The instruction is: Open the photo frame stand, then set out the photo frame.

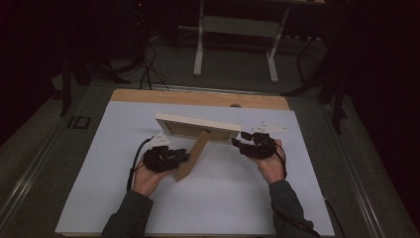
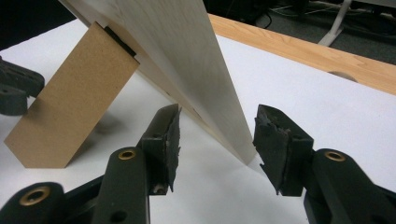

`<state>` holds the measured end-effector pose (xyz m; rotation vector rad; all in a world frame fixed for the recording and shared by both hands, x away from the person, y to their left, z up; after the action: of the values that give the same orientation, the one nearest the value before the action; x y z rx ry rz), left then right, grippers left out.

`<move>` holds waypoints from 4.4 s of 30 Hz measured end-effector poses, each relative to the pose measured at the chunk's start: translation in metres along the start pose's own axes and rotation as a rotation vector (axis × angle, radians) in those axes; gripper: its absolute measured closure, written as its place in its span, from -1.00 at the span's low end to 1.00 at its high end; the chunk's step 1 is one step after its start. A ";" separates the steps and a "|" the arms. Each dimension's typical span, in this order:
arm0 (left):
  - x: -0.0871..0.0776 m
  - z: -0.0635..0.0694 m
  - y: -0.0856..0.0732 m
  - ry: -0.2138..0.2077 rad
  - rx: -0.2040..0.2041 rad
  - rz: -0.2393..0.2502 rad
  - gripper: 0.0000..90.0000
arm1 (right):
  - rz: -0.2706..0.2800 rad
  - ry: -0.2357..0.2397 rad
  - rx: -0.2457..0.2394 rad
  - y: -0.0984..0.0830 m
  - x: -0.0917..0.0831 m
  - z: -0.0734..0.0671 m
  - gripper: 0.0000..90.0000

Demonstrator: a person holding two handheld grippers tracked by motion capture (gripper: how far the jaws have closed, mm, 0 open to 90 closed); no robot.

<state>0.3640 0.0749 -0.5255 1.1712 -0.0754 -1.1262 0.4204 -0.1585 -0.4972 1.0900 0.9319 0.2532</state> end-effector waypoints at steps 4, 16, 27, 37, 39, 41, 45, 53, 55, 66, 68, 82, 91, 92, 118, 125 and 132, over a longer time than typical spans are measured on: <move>-0.005 -0.002 0.002 -0.003 -0.018 0.013 0.55 | -0.011 -0.001 -0.003 -0.004 0.000 0.001 0.12; -0.017 -0.011 0.009 0.004 -0.058 0.064 0.52 | -0.047 0.032 -0.039 -0.014 -0.001 0.001 0.35; -0.023 -0.012 0.019 0.048 -0.061 0.082 0.61 | -0.037 -0.008 -0.002 -0.012 -0.005 0.012 0.58; -0.025 -0.017 0.024 0.105 -0.078 0.094 0.61 | -0.030 -0.036 0.011 -0.008 -0.007 0.021 0.66; -0.025 -0.017 0.025 0.095 -0.084 0.096 0.63 | -0.026 -0.039 0.011 -0.007 -0.007 0.022 0.70; -0.026 -0.017 0.027 0.092 -0.088 0.100 0.65 | -0.020 -0.045 0.013 -0.005 -0.008 0.023 0.70; -0.026 -0.016 0.032 0.091 -0.094 0.107 0.70 | 0.006 -0.043 0.036 0.002 -0.008 0.023 0.76; -0.026 -0.015 0.042 0.135 -0.084 0.120 0.87 | 0.044 -0.039 0.076 0.011 -0.010 0.024 0.92; -0.026 -0.015 0.045 0.139 -0.090 0.124 0.97 | 0.043 -0.046 0.072 0.013 -0.010 0.024 0.99; -0.023 -0.012 0.058 0.178 -0.100 0.143 1.00 | 0.065 -0.047 0.047 0.030 -0.011 0.021 1.00; -0.022 -0.013 0.059 0.185 -0.100 0.147 1.00 | 0.068 -0.039 0.048 0.032 -0.010 0.021 0.99; -0.018 -0.015 0.065 0.204 -0.117 0.167 1.00 | 0.082 -0.025 0.049 0.041 -0.005 0.019 0.99; -0.013 -0.018 0.066 0.209 -0.121 0.160 1.00 | 0.081 -0.020 0.041 0.042 -0.003 0.019 0.99; -0.012 -0.018 0.067 0.207 -0.121 0.161 1.00 | 0.080 -0.021 0.040 0.042 -0.003 0.019 0.99; -0.005 -0.019 0.068 0.205 -0.124 0.145 1.00 | 0.082 -0.004 0.030 0.042 -0.002 0.017 0.99; -0.001 -0.017 0.069 0.202 -0.123 0.142 1.00 | 0.086 0.002 0.025 0.042 -0.003 0.013 0.99; 0.002 -0.010 0.071 0.195 -0.102 0.132 1.00 | 0.085 0.006 0.012 0.042 -0.004 0.011 0.99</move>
<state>0.4178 0.0763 -0.4774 1.1624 0.0535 -0.8856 0.4369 -0.1478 -0.4584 1.1419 0.8943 0.3215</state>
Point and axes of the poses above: each handheld gripper's, and its own axes: x roughly forward along the jaws, y roughly out of its top, z roughly to its right, the point moved 8 cm from there along x, roughly forward along the jaws, and after that the axes turned 14 degrees about -x, right-handed, at the moved point
